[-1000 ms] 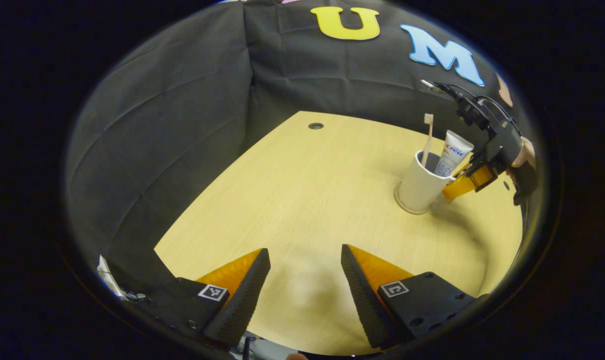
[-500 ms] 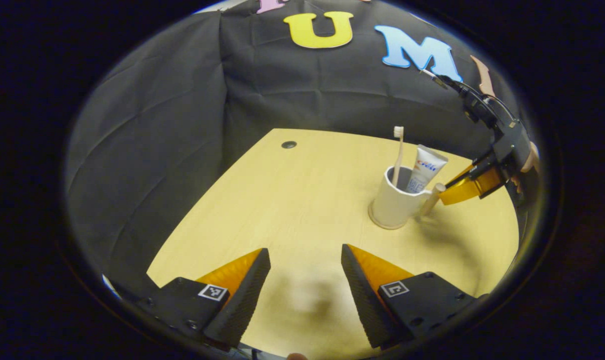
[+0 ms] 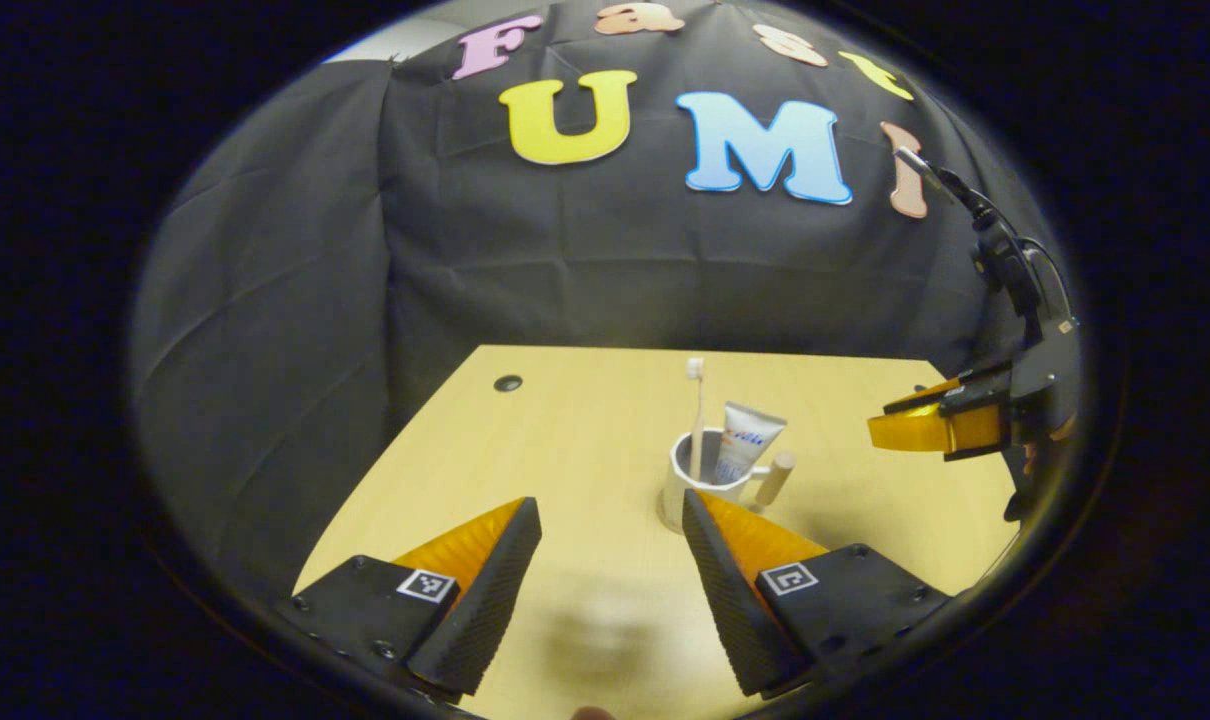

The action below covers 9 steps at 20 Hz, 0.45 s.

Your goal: Put the toothbrush and toothpaste on the desktop into the cup, then pick up the cup and place it on the coaster on the desktop.

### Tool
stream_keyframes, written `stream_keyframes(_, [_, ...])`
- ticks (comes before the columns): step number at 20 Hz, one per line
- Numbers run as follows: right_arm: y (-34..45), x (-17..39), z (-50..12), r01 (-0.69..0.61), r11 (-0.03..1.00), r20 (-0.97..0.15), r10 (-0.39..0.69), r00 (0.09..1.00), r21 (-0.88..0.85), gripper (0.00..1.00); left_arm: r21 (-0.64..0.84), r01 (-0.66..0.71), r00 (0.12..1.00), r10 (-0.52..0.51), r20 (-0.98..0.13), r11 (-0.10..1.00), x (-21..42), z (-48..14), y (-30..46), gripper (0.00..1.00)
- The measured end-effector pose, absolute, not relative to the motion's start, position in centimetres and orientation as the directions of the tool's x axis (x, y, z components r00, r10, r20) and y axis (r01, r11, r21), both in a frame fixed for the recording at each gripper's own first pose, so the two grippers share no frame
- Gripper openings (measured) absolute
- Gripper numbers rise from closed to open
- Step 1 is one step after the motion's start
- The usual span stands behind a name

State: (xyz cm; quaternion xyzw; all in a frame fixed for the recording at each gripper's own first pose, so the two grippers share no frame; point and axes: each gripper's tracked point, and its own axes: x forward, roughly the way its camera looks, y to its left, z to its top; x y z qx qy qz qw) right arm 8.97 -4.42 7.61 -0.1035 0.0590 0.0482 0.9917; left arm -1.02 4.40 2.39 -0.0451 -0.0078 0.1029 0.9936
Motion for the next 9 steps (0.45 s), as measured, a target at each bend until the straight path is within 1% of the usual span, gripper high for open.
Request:
stream_keyframes(1, [-4.4,8.1,8.4,-0.088,0.984,-0.075,0.077,0.994,-0.157,0.35,-0.086,-0.193,0.980,0.196,0.023,0.977,-1.0,3.0,4.4,0.95])
stream_keyframes(2, [-4.5,7.2,9.0,-0.073,0.990,-0.030,0.070,0.997,-0.118,0.40,-0.085,-0.179,0.982,0.183,0.044,0.980,-1.4,3.3,4.4,0.95])
stream_keyframes(3, [-4.7,6.2,9.8,-0.059,0.995,0.014,0.061,0.998,-0.085,0.40,-0.089,-0.168,0.982,0.174,0.067,0.982,-1.5,4.2,3.9,0.95])
stream_keyframes(4, [-5.1,5.4,10.6,-0.044,0.997,0.058,0.047,0.997,-0.058,0.37,-0.091,-0.161,0.982,0.169,0.089,0.983,-1.6,5.0,3.5,0.95])
stream_keyframes(5, [-5.5,4.5,11.3,-0.028,0.999,0.097,0.032,0.995,-0.040,0.37,-0.093,-0.151,0.981,0.161,0.111,0.984,-2.0,5.8,3.1,0.95])
stream_keyframes(6, [-5.4,3.7,11.9,-0.029,0.999,0.138,0.032,0.990,-0.024,0.40,-0.091,-0.143,0.979,0.154,0.134,0.986,-2.5,6.7,2.6,0.95])
stream_keyframes(7, [-5.5,2.8,12.4,-0.020,1.000,0.169,0.022,0.985,-0.011,0.54,-0.086,-0.138,0.976,0.151,0.160,0.987,-2.9,7.6,2.3,0.95])
stream_keyframes(8, [-5.8,2.2,12.5,-0.014,1.000,0.200,0.015,0.980,-0.004,0.73,-0.078,-0.136,0.970,0.149,0.191,0.988,-3.5,8.6,2.0,0.95])
stream_keyframes(9, [-5.8,1.3,12.9,-0.014,1.000,0.239,0.014,0.971,-0.004,0.78,-0.072,-0.139,0.962,0.152,0.226,0.988,-4.1,9.8,1.8,0.95])
